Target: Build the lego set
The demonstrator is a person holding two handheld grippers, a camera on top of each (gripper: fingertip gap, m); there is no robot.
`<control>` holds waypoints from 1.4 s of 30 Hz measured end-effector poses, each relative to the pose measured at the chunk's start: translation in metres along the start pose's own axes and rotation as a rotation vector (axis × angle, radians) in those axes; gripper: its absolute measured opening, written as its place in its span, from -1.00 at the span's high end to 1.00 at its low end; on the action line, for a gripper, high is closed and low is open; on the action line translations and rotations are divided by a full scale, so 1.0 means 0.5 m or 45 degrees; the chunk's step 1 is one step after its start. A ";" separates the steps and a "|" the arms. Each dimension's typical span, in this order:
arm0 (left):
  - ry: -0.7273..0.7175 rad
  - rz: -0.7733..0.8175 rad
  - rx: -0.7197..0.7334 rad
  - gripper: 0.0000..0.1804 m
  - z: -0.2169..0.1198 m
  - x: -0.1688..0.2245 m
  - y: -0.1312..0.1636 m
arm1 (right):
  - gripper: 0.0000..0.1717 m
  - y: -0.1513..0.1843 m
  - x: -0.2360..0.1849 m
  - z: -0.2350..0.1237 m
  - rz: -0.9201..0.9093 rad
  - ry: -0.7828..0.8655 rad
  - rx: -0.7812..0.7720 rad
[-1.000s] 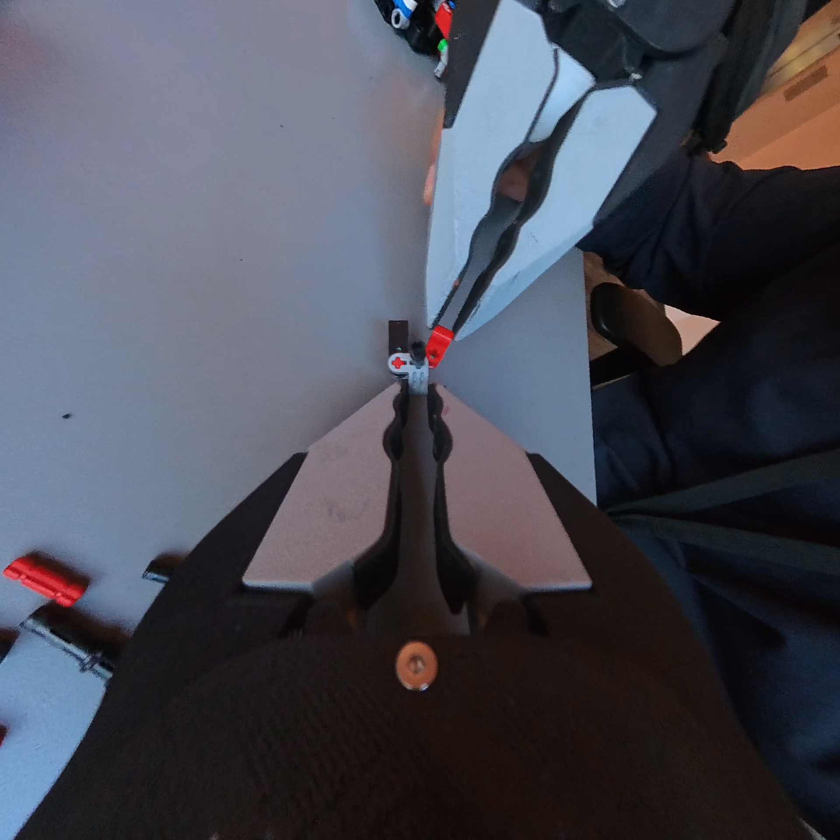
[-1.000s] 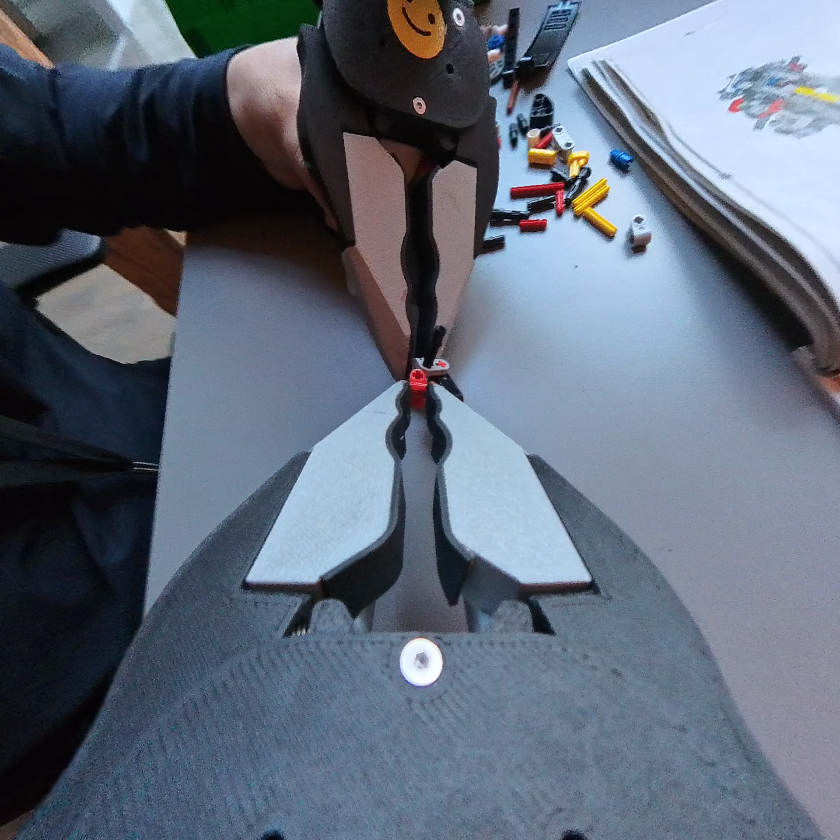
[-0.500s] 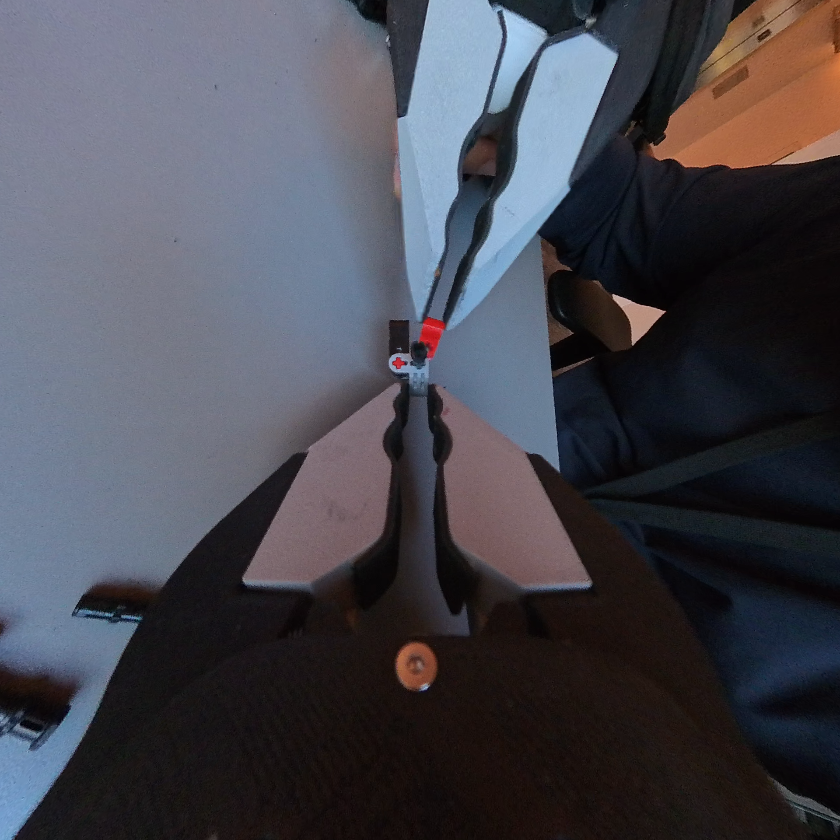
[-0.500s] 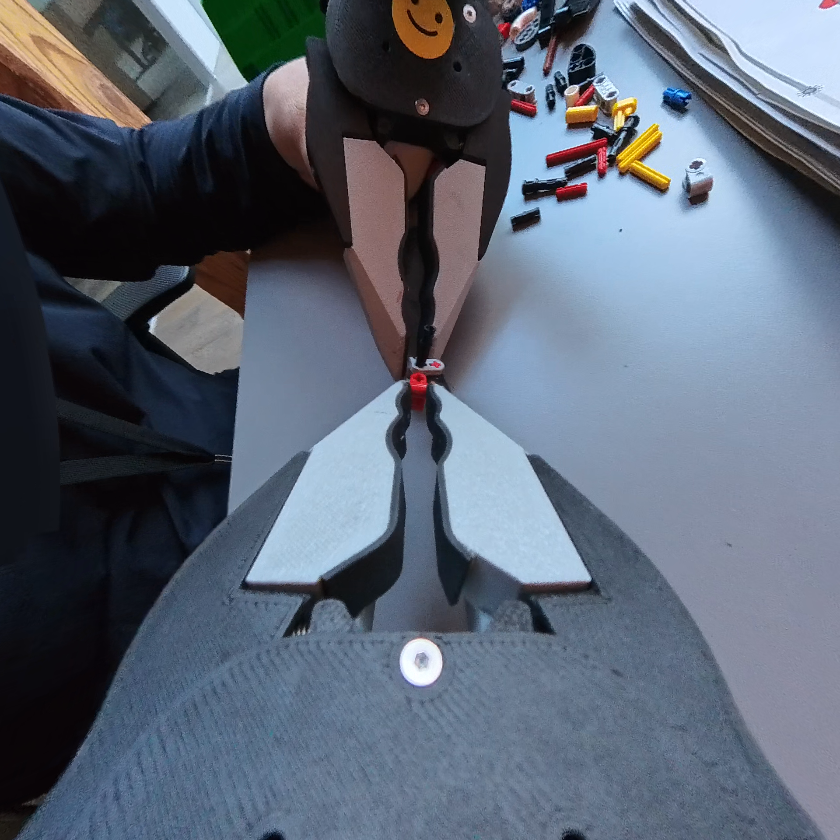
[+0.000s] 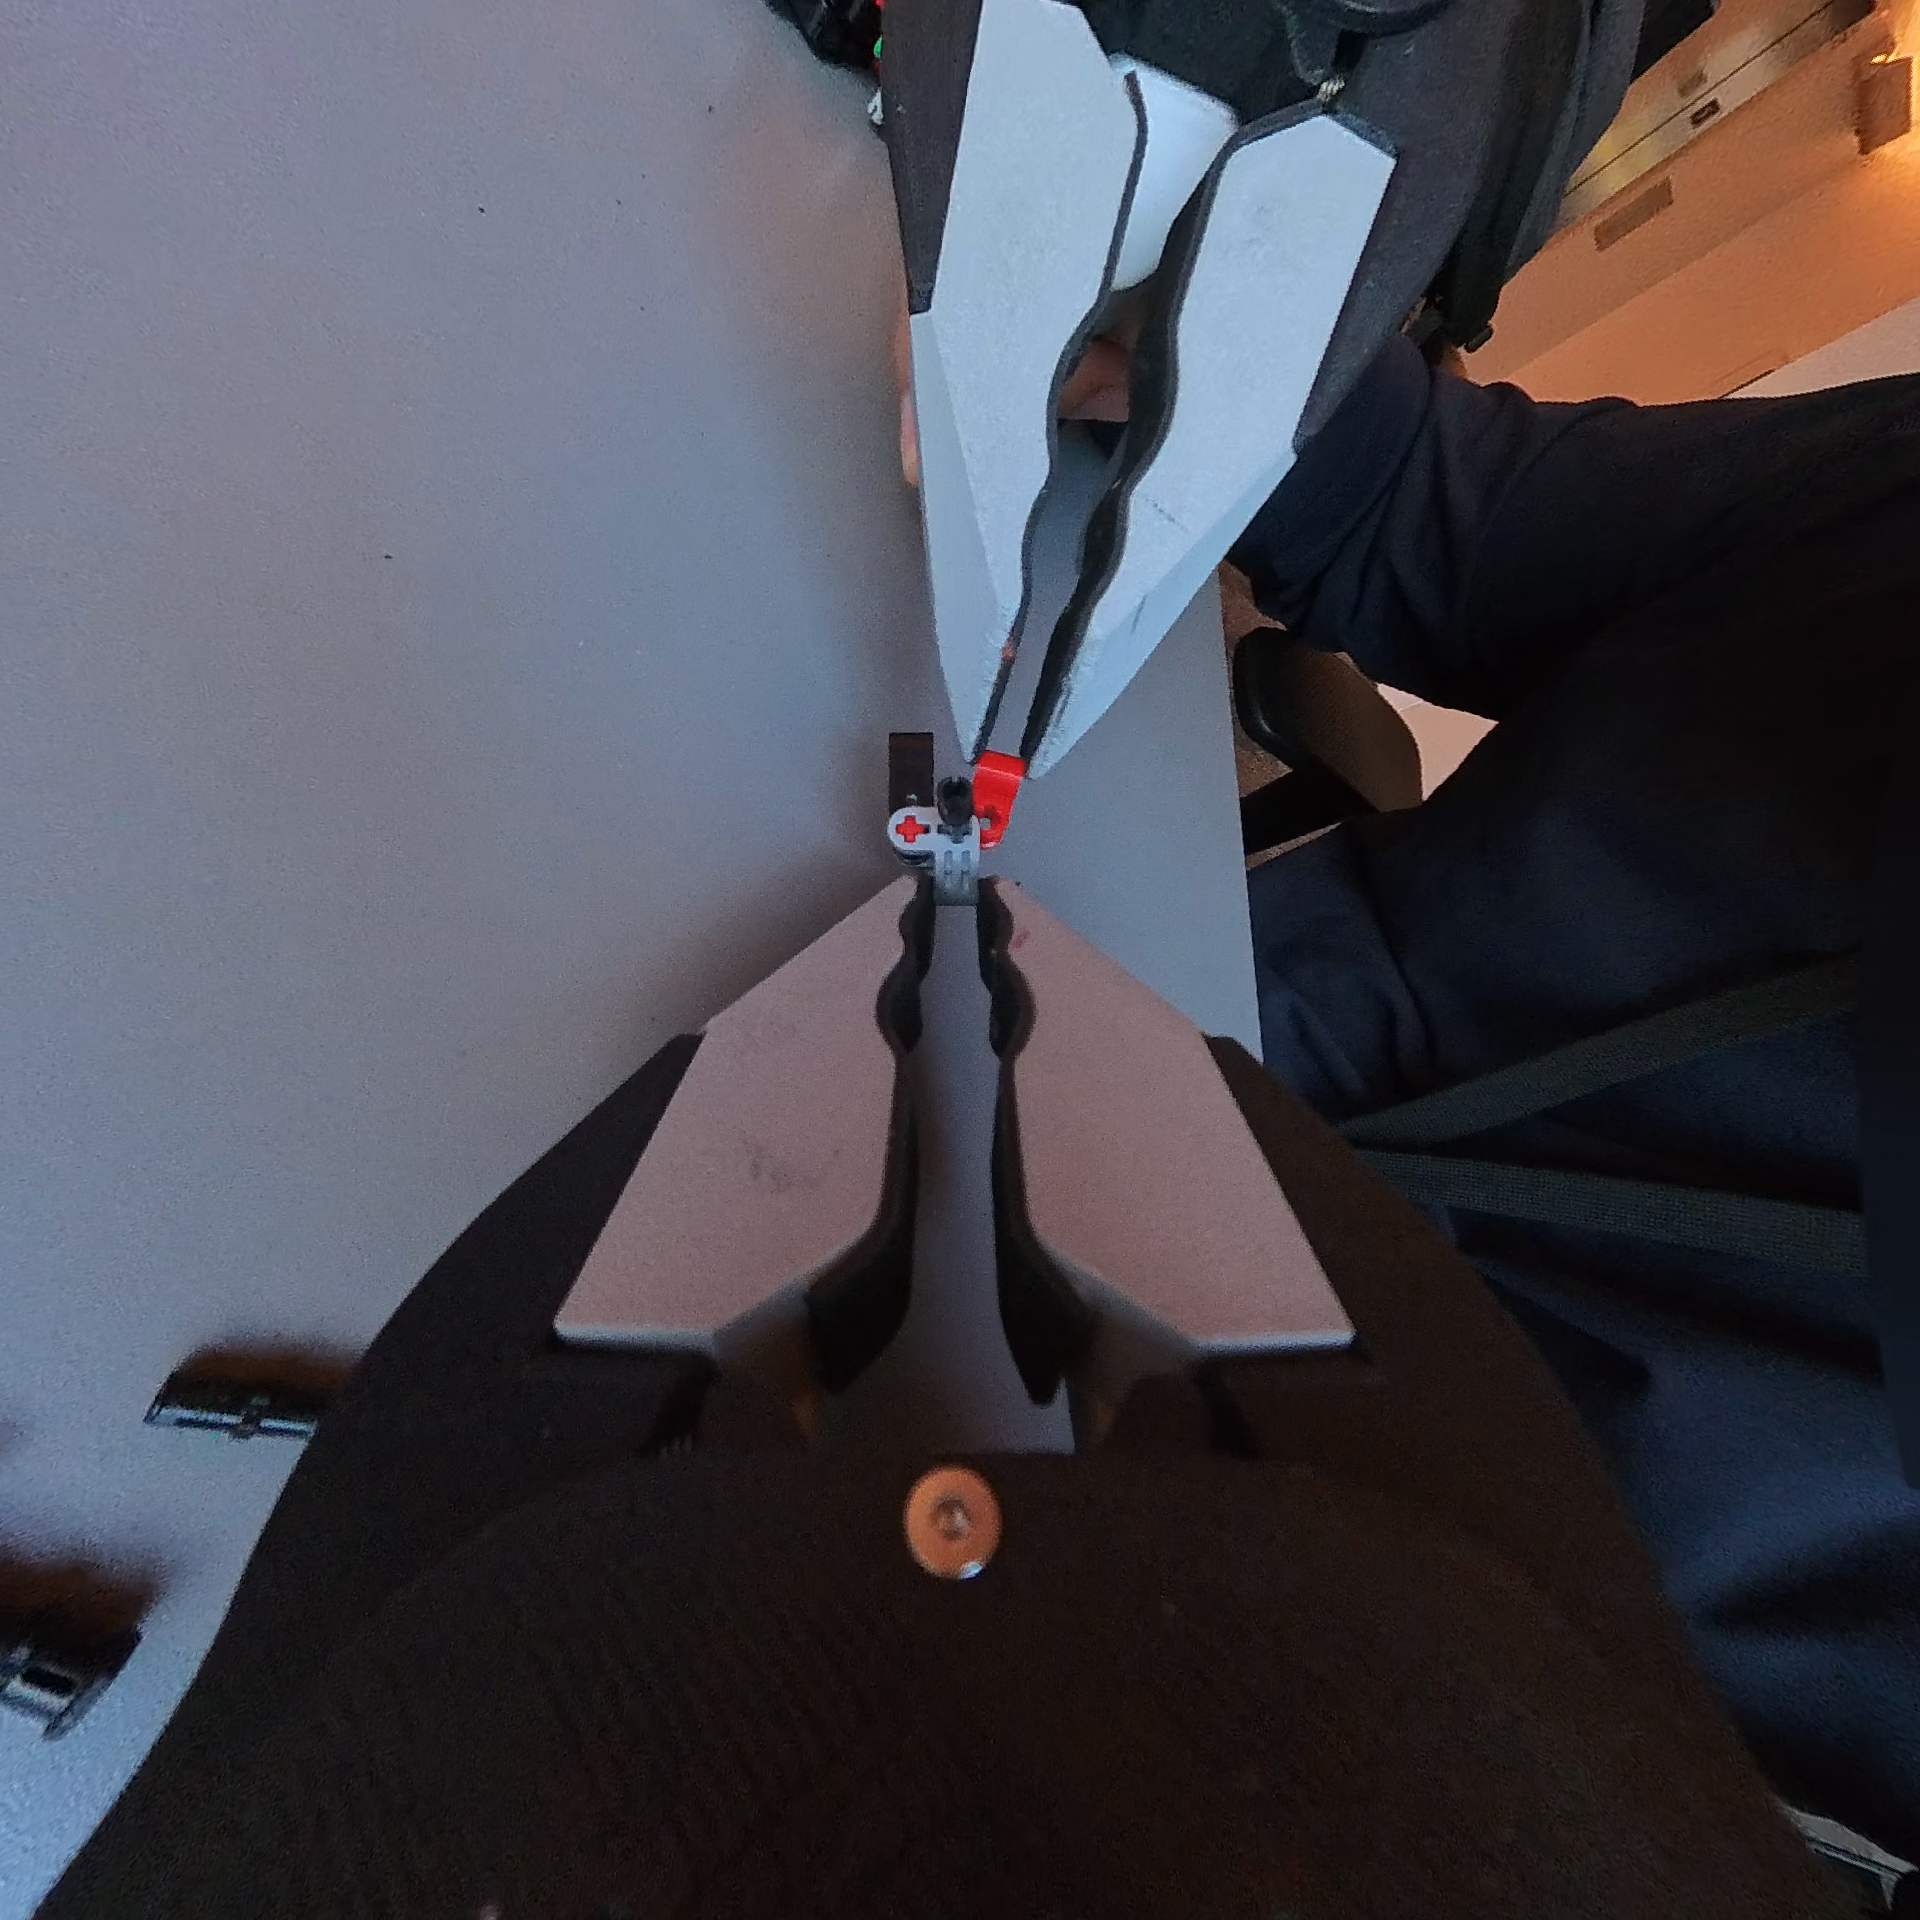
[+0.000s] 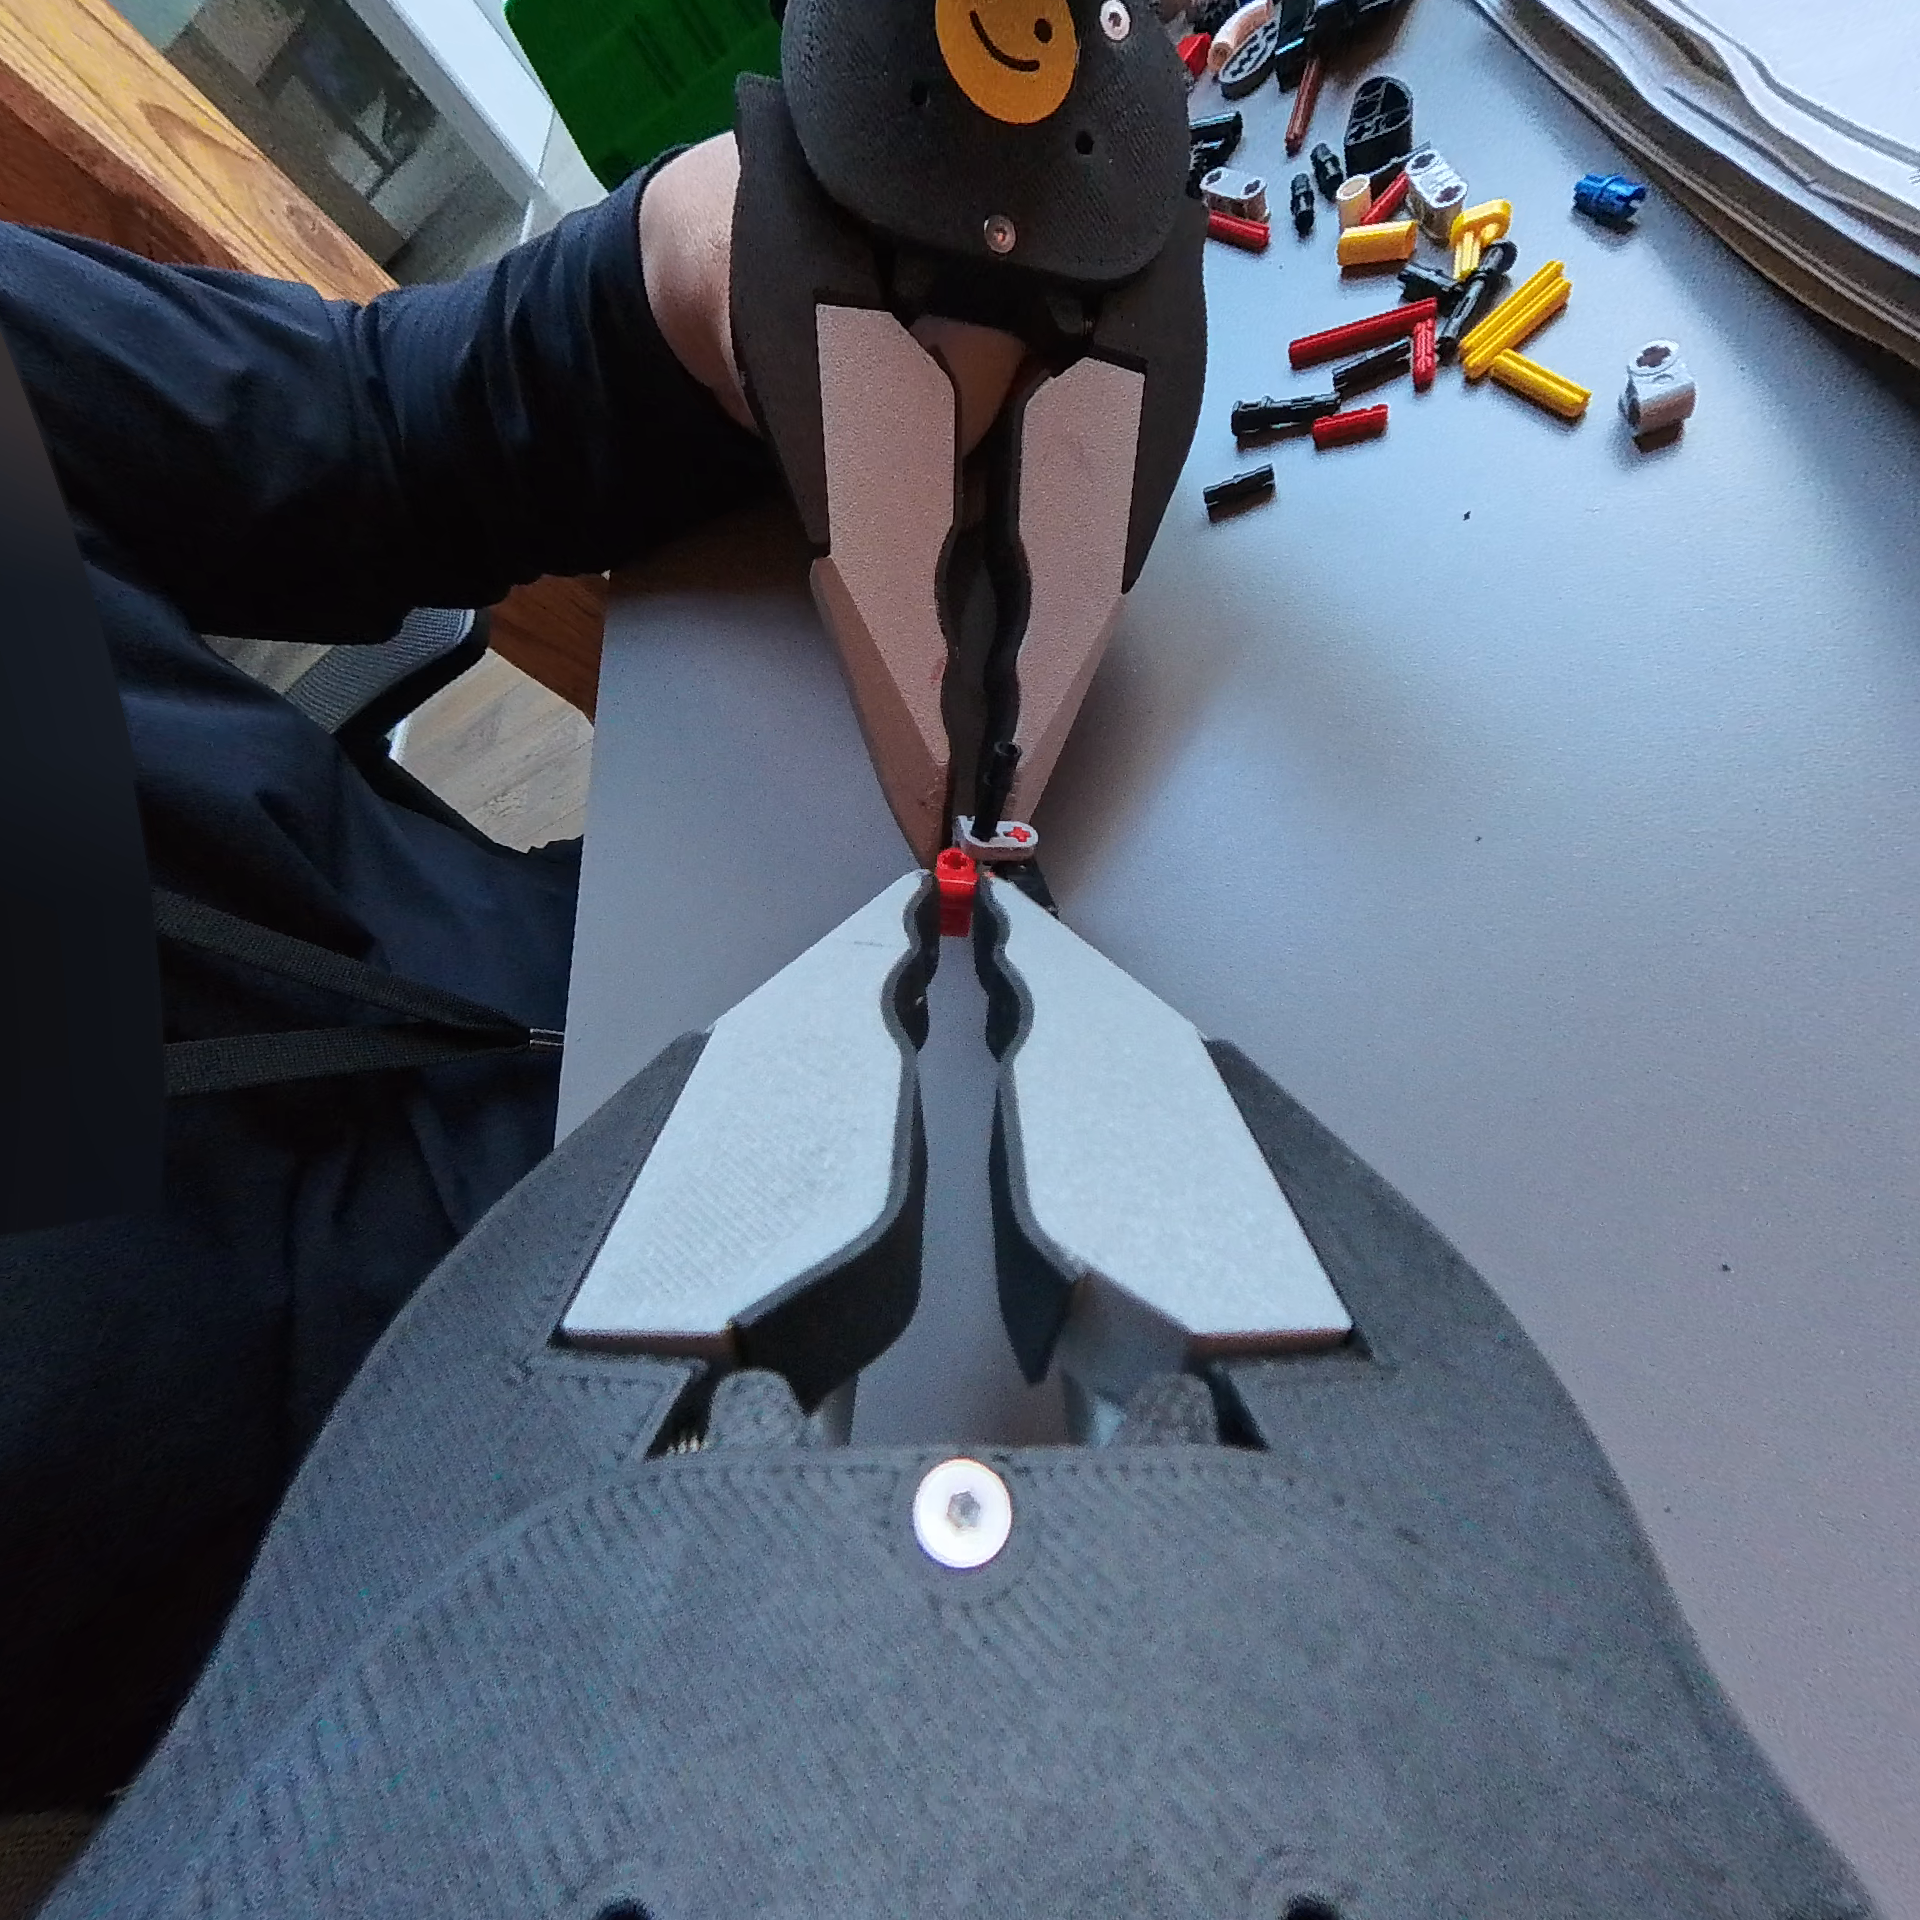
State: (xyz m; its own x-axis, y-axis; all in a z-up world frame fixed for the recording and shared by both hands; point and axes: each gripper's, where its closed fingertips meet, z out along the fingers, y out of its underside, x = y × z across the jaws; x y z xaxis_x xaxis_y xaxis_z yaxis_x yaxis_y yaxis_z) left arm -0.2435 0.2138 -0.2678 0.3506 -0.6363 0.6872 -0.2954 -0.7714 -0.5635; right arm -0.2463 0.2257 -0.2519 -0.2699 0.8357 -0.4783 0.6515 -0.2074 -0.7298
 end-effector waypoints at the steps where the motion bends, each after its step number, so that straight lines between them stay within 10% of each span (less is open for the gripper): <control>1: -0.002 0.000 -0.003 0.93 0.000 -0.001 0.001 | 0.96 0.002 0.000 0.001 0.000 0.001 -0.005; 21: 0.027 -0.027 0.011 0.93 0.000 0.003 -0.001 | 0.99 -0.007 0.016 0.009 -0.331 0.234 -0.015; 30: 0.081 -0.038 0.051 0.94 -0.010 0.010 -0.009 | 0.57 -0.032 -0.015 -0.008 -0.276 0.069 0.103; 42: 0.137 -0.087 0.020 0.93 -0.005 0.020 0.000 | 0.37 -0.024 -0.008 0.017 -1.171 0.693 -0.107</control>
State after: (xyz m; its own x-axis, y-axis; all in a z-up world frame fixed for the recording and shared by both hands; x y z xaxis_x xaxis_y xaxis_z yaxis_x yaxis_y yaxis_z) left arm -0.2420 0.2073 -0.2598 0.2715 -0.5783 0.7693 -0.2598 -0.8137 -0.5200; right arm -0.2589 0.2204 -0.2455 -0.3432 0.7719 0.5351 0.4112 0.6357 -0.6533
